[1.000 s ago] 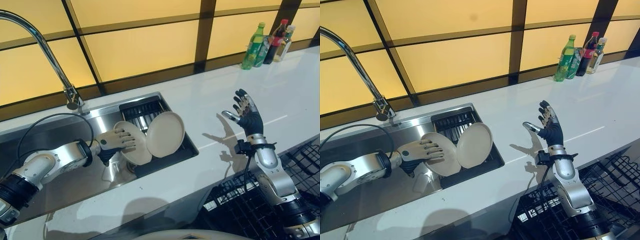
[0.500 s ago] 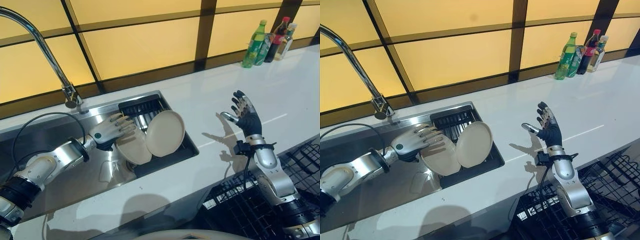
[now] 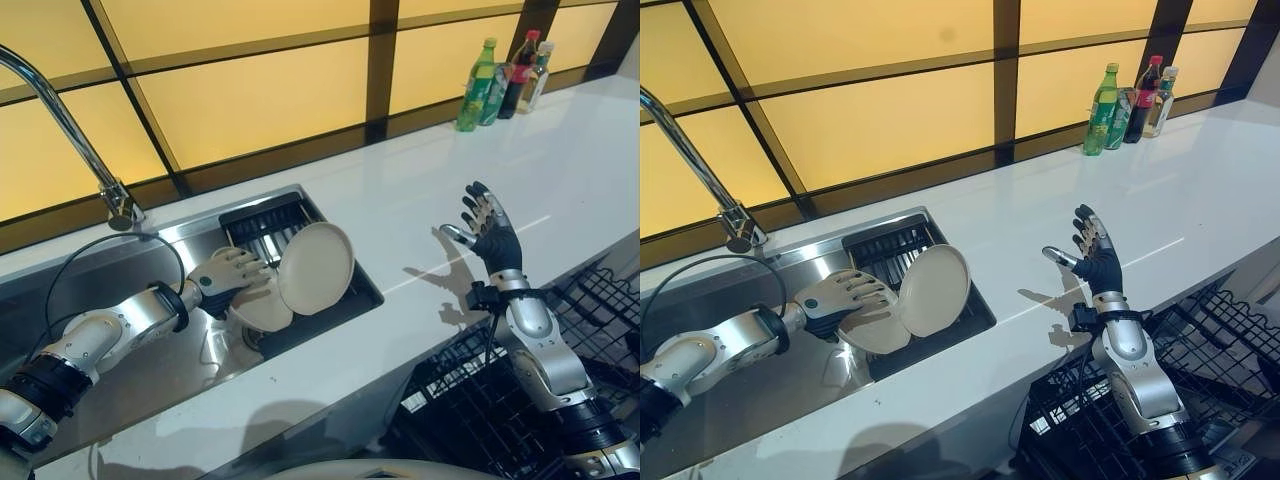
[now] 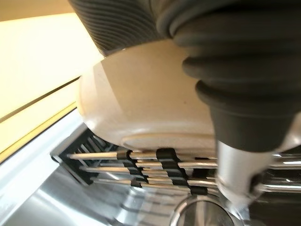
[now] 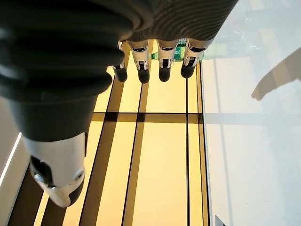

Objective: Pick up plates and place into dishwasher.

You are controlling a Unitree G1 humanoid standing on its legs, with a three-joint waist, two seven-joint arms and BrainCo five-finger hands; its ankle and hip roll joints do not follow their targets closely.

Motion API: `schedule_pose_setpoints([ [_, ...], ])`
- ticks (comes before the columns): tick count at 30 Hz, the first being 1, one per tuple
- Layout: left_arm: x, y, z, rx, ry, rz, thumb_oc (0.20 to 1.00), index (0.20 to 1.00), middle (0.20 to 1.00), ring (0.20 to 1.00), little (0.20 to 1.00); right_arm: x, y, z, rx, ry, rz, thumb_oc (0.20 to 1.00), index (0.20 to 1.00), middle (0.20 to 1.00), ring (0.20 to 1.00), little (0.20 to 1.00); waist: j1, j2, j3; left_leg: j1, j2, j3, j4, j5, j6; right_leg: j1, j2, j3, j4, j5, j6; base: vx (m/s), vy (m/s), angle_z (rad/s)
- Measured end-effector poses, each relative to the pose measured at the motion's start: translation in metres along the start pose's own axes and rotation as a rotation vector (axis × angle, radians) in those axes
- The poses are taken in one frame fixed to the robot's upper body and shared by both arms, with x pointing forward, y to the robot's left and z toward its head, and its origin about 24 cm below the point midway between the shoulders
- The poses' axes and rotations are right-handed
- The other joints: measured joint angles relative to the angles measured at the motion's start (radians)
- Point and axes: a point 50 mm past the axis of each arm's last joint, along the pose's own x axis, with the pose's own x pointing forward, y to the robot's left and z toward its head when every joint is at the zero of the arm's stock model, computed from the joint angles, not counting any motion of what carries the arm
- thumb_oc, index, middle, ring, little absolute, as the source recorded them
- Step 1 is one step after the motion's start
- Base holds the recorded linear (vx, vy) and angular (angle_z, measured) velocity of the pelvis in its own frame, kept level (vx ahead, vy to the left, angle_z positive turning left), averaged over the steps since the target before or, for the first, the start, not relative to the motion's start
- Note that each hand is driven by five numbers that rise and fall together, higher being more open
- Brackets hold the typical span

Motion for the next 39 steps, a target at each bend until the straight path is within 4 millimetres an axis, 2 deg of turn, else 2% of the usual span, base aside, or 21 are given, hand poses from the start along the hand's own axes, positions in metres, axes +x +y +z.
schedule_pose_setpoints([
  [1,0.0,0.0,0.001,-0.001,-0.005,-0.008,0.2,0.2,0.2,0.2,0.2,0.0,0.0,0.0,0.0,0.001,-0.001,1.0,1.0,1.0,1.0,1.0,0.002,0.0,0.0,0.0,0.0,0.0,0.0,0.0,0.0,0.0,0.0,0.0,0.0,0.0,0.0,0.0,0.0,0.0],
  [9,0.002,0.009,0.002,0.017,-0.024,0.022,0.2,0.2,0.2,0.2,0.2,0.0,0.0,0.0,0.0,0.002,-0.005,1.0,1.0,1.0,1.0,1.0,0.011,0.0,0.0,0.0,-0.001,-0.001,0.0,0.005,-0.002,0.003,0.0,-0.001,0.0,0.001,0.0,-0.01,-0.001,0.0],
  [23,-0.002,0.004,0.0,-0.007,0.02,0.102,0.2,0.2,0.2,0.2,0.2,0.0,0.0,0.0,0.0,0.001,-0.006,1.0,1.0,1.0,1.0,1.0,0.017,0.0,-0.001,-0.003,-0.001,-0.003,0.0,0.006,-0.001,0.002,-0.001,-0.004,0.0,0.001,0.0,-0.04,0.0,0.01],
  [28,-0.011,0.007,-0.019,-0.018,0.173,0.221,0.2,0.2,0.2,0.2,0.2,0.0,-0.001,0.001,0.0,-0.002,-0.008,1.0,1.0,1.0,1.0,1.0,0.028,-0.002,0.0,-0.005,-0.001,-0.007,0.0,0.006,0.0,0.002,-0.001,-0.008,0.0,0.001,0.0,-0.05,0.0,0.02],
  [35,-0.03,0.033,-0.051,0.035,0.345,0.433,0.2,0.2,0.2,0.2,0.2,0.001,-0.002,0.002,-0.002,-0.008,-0.002,1.0,1.0,1.0,1.0,1.0,0.048,-0.005,0.002,-0.01,-0.001,-0.027,0.0,0.006,-0.001,0.007,-0.001,-0.025,0.0,0.001,-0.006,-0.05,-0.01,0.07],
  [39,-0.04,0.045,-0.061,0.077,0.384,0.48,0.2,0.2,0.2,0.2,0.2,0.002,-0.007,0.006,-0.006,-0.019,-0.011,1.0,1.0,1.0,1.0,1.0,0.068,-0.006,0.002,-0.015,-0.001,-0.032,0.0,0.006,-0.002,0.007,-0.001,-0.032,0.0,-0.001,-0.007,-0.04,-0.01,0.06],
])
